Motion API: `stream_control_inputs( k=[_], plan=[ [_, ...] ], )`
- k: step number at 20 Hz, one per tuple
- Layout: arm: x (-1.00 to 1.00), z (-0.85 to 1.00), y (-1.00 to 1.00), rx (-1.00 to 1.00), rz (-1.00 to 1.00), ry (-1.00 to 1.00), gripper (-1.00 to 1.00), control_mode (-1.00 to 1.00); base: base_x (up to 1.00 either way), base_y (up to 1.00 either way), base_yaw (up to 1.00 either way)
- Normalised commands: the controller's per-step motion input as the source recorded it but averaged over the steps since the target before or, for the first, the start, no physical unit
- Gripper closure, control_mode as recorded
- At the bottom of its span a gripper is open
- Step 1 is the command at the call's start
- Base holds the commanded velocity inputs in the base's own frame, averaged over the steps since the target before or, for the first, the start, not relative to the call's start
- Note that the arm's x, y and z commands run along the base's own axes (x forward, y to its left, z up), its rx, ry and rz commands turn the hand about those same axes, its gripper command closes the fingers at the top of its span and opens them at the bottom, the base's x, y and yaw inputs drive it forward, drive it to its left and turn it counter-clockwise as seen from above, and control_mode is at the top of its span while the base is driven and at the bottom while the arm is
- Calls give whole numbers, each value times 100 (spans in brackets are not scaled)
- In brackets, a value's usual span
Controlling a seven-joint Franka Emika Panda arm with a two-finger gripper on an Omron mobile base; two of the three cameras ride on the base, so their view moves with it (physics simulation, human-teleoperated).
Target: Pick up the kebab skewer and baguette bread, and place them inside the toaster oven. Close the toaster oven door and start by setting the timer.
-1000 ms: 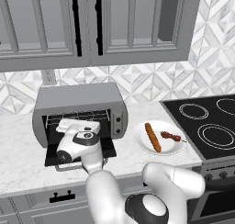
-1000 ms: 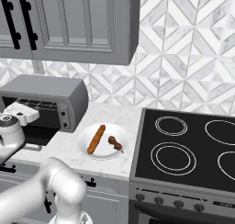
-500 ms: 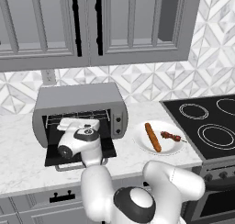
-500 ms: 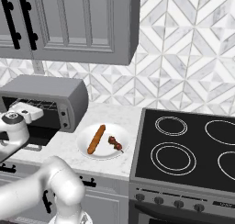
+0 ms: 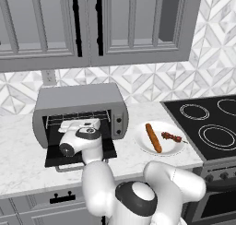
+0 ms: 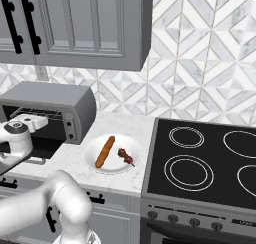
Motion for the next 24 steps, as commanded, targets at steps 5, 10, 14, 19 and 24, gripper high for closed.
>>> stream_control_inputs(
  k=[5,10,14,19,24],
  plan=[
    [14,-13,8,-6,1,0,-100,-100,0,0,0],
    [23,-14,10,-3,1,0,-100,-100,0,0,0],
    [10,-43,7,-1,0,4,-100,-100,0,0,0],
    [-47,-70,11,-3,0,5,-100,-100,0,0,0],
    [-79,-56,11,-1,0,10,-100,-100,0,0,0]
  ],
)
